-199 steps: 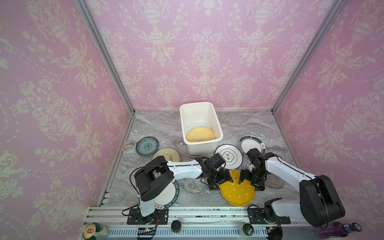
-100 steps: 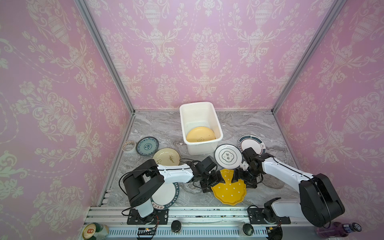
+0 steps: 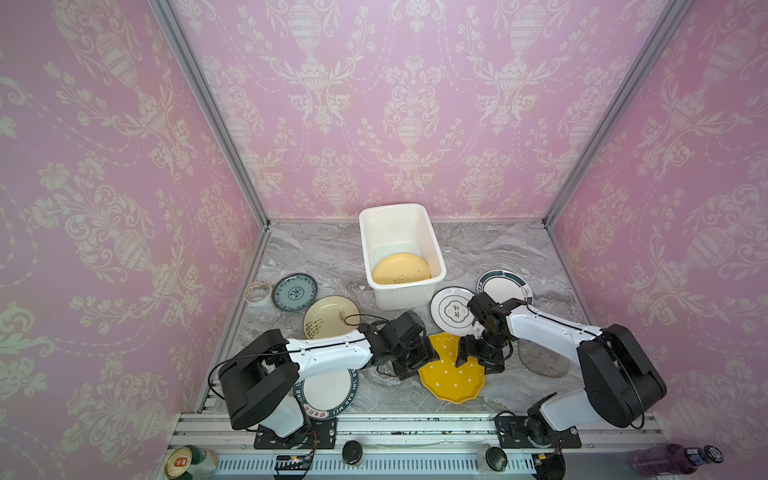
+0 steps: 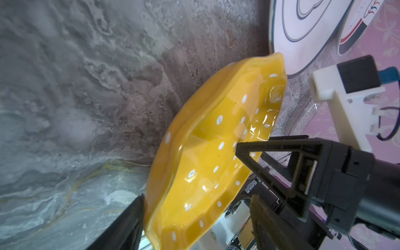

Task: Place the plates into the plastic bin on the countertop
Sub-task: 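Tilt the yellow polka-dot plate up with both grippers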

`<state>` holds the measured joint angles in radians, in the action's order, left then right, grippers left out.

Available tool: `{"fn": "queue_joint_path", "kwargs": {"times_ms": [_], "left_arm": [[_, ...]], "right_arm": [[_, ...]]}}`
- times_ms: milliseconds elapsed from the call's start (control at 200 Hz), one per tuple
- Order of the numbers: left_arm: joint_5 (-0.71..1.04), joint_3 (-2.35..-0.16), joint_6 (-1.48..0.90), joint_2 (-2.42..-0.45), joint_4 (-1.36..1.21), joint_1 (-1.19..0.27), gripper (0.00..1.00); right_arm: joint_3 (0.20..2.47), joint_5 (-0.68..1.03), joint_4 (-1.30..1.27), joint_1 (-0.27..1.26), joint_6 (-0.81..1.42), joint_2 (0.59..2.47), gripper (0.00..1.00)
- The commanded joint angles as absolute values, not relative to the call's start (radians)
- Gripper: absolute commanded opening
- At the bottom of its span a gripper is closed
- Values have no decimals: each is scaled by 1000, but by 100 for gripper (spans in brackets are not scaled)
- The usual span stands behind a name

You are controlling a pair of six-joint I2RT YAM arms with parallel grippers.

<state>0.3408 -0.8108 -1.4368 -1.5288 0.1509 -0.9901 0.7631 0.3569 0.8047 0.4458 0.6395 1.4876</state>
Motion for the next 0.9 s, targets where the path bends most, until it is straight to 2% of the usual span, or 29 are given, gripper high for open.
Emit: {"fn": "queue_joint_path", "kwargs": {"times_ms": [0, 896], "left_arm": [[335, -819, -1403, -1475, -23, -986, 75], [428, -712, -1433, -1466, -457, -987, 57]], "right_arm": [[780, 401, 768, 465, 649, 1512, 79], [764, 560, 703, 465, 553, 1502, 78]]}}
